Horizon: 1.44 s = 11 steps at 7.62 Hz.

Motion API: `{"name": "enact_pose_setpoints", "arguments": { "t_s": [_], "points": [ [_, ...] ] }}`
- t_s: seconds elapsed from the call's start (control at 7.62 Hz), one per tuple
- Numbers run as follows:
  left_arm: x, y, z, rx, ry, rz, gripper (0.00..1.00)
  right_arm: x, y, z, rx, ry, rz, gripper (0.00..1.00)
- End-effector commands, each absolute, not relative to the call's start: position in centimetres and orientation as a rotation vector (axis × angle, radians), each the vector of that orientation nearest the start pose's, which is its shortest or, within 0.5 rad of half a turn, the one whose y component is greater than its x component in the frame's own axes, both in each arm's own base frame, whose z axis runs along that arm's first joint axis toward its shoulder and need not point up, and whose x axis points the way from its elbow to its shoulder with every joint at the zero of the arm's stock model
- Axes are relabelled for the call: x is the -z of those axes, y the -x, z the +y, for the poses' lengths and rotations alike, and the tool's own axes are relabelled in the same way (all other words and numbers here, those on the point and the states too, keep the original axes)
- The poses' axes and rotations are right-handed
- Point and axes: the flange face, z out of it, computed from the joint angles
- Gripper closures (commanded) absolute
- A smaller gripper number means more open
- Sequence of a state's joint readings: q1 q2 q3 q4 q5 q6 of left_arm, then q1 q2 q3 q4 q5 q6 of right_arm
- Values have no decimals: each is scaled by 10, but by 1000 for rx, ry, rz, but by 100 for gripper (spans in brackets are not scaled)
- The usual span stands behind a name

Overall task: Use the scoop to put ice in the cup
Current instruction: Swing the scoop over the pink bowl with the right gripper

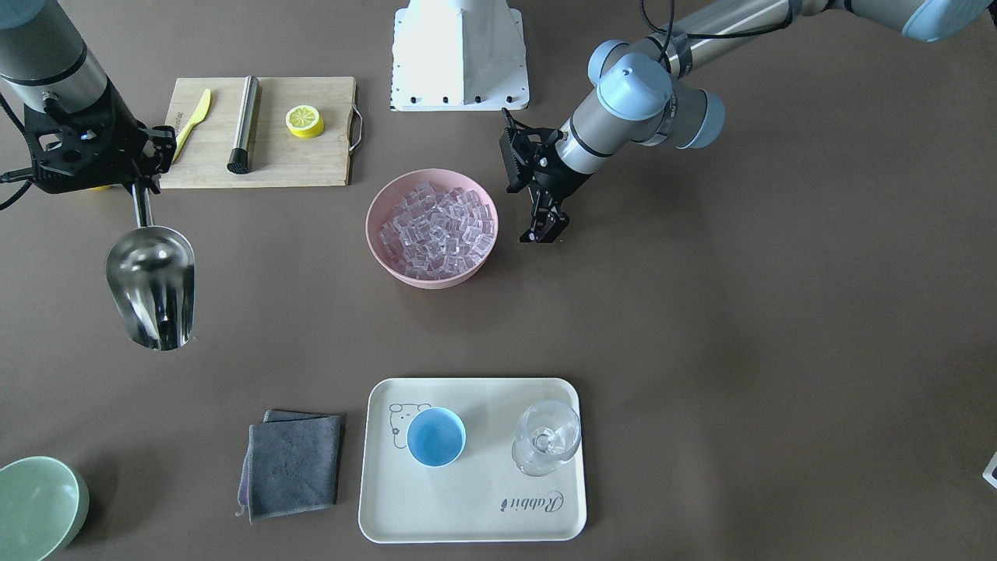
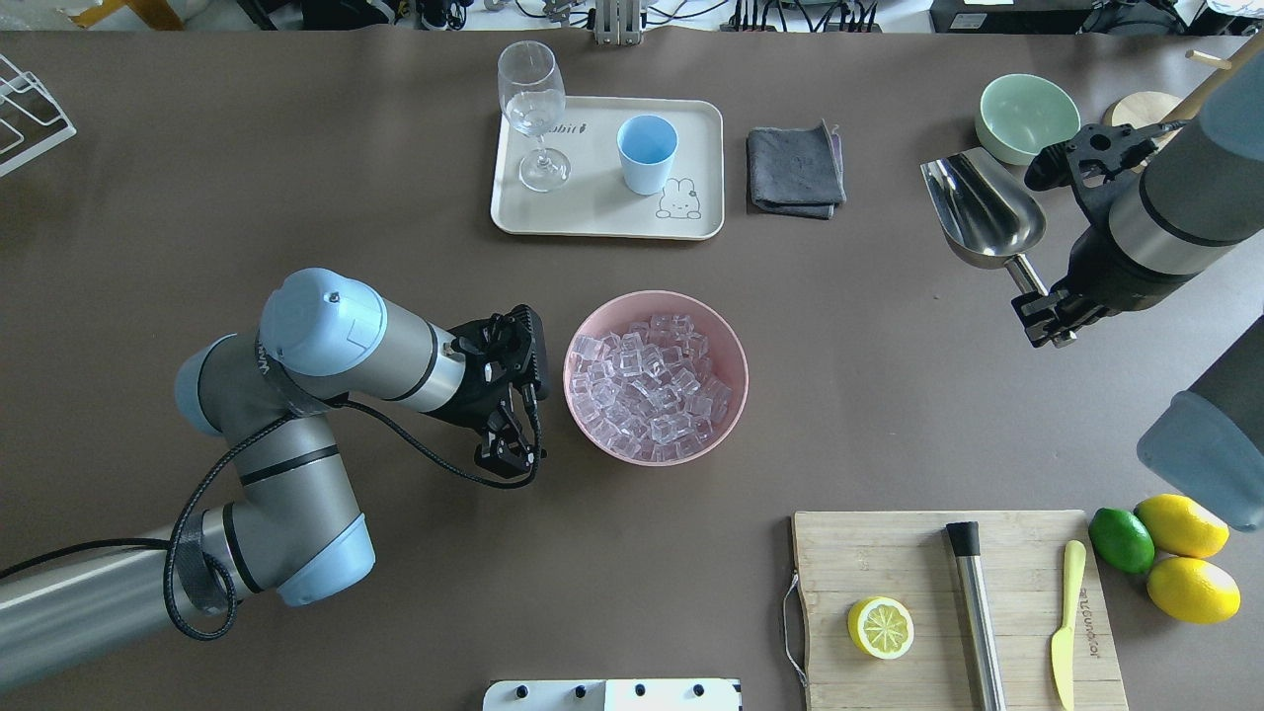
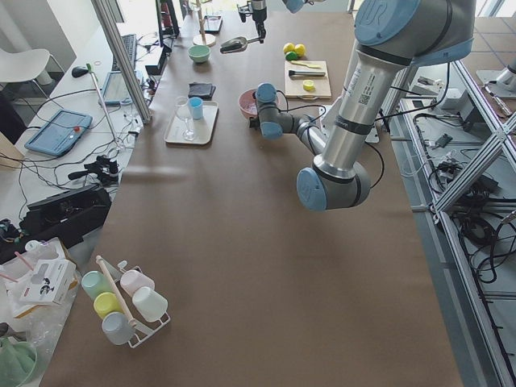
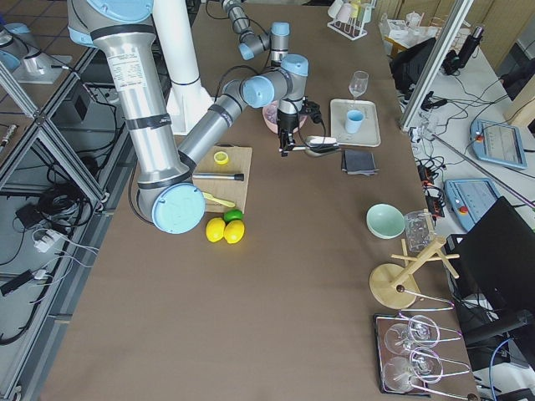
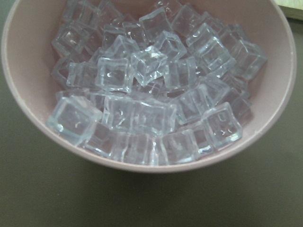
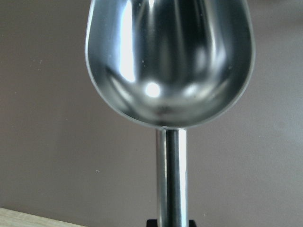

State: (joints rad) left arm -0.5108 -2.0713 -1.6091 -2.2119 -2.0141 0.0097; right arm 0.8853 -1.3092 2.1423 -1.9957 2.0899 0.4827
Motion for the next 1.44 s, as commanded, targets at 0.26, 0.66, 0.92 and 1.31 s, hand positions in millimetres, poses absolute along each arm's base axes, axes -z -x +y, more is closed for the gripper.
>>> {"name": "enact_pose_setpoints", "arguments": {
  "t_s": [0.26,0.66,0.92,1.31],
  "points": [
    [-276,-536,-401,-1177,-875,967,1,-219,294,-406,452,46,-565,100],
    [-276,-536,-402,-1172,-880,964,1,-153,329,-386,565,120,-394,100],
    [-276,-536,-402,-1172,-879,963,1,-120,347,-387,663,149,-310,100],
    [-274,-536,-403,-1162,-892,948,1,-120,374,-406,912,203,-313,100]
  ]
}}
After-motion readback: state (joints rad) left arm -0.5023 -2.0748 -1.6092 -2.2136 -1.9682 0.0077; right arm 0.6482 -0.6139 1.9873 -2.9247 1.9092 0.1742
